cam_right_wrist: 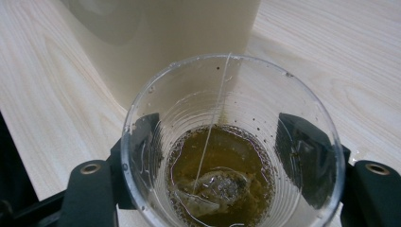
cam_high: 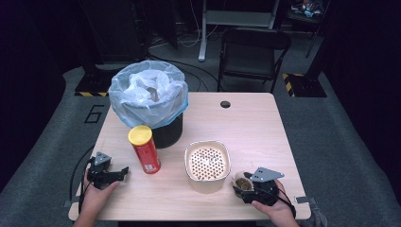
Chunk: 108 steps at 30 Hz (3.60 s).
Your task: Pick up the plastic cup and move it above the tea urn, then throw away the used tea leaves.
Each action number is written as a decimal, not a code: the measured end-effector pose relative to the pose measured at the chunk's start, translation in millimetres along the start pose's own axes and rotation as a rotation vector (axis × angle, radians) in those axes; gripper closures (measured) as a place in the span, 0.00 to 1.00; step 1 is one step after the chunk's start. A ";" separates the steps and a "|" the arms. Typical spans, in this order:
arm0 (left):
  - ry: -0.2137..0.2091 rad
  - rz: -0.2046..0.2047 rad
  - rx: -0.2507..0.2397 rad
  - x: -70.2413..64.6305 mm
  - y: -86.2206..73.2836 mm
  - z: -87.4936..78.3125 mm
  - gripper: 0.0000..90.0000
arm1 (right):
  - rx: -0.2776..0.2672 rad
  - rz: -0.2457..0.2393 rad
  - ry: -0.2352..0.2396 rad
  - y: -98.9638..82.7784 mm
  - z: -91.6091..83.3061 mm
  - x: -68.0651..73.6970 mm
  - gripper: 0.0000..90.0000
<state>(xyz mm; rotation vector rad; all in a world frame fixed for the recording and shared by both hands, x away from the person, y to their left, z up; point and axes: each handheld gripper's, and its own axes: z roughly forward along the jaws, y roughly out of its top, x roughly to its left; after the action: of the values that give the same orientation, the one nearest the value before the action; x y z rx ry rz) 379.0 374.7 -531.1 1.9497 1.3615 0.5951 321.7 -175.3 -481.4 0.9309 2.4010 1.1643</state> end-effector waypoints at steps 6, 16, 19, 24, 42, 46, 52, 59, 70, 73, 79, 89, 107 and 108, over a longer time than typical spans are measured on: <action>0.000 0.000 0.000 0.0 0.0 -0.1 0.14 | 0.011 -0.044 0.013 7.8 -5.6 -4.6 0.37; -0.001 0.000 0.004 0.0 0.1 -0.3 0.14 | 0.059 -0.163 0.008 33.2 -12.5 -24.5 0.37; -0.002 0.001 0.007 0.1 0.2 -0.5 0.14 | 0.064 -0.163 0.005 42.4 -12.6 -33.7 0.37; -0.001 0.000 0.005 0.1 0.2 -0.4 0.14 | 0.025 -0.108 0.007 58.1 -10.0 -50.5 0.37; -0.001 0.000 0.005 0.0 0.2 -0.4 0.14 | -0.039 -0.086 -0.005 102.4 7.5 -92.2 0.38; 0.001 -0.001 0.000 -0.1 0.0 0.0 0.14 | -0.059 -0.090 0.003 108.6 12.0 -97.3 0.38; 0.001 -0.001 0.000 -0.1 0.0 0.0 0.14 | -0.087 -0.156 0.043 127.1 23.1 -104.2 0.38; 0.000 0.000 0.001 0.0 0.0 -0.1 0.14 | -0.109 -0.265 0.084 156.3 35.1 -108.6 0.38; -0.001 0.000 0.005 0.0 0.2 -0.4 0.14 | -0.137 -0.483 0.052 185.4 55.9 -85.9 0.38; 0.000 -0.001 0.000 -0.1 0.0 -0.1 0.14 | -0.163 -0.500 0.054 188.0 60.4 -81.9 0.38; 0.000 0.000 0.000 0.0 0.0 0.0 0.14 | -0.177 -0.565 0.049 187.7 66.7 -76.7 0.38; -0.014 0.000 0.012 -0.5 0.1 -0.9 0.14 | -0.173 -0.681 0.018 187.8 72.0 -64.5 0.38; -0.012 0.003 0.008 -1.8 -0.6 -1.1 0.14 | -0.211 -0.785 -0.014 185.7 65.3 -47.5 0.38; -0.012 0.003 0.007 -1.9 -0.6 -1.1 0.14 | -0.213 -0.796 -0.015 185.3 65.1 -46.2 0.38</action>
<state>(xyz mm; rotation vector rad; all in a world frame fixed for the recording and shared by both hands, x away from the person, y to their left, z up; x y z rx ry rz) 377.1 373.4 -530.8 1.9586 1.3555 0.5800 467.7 -83.9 -376.3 -0.1038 2.2146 1.0313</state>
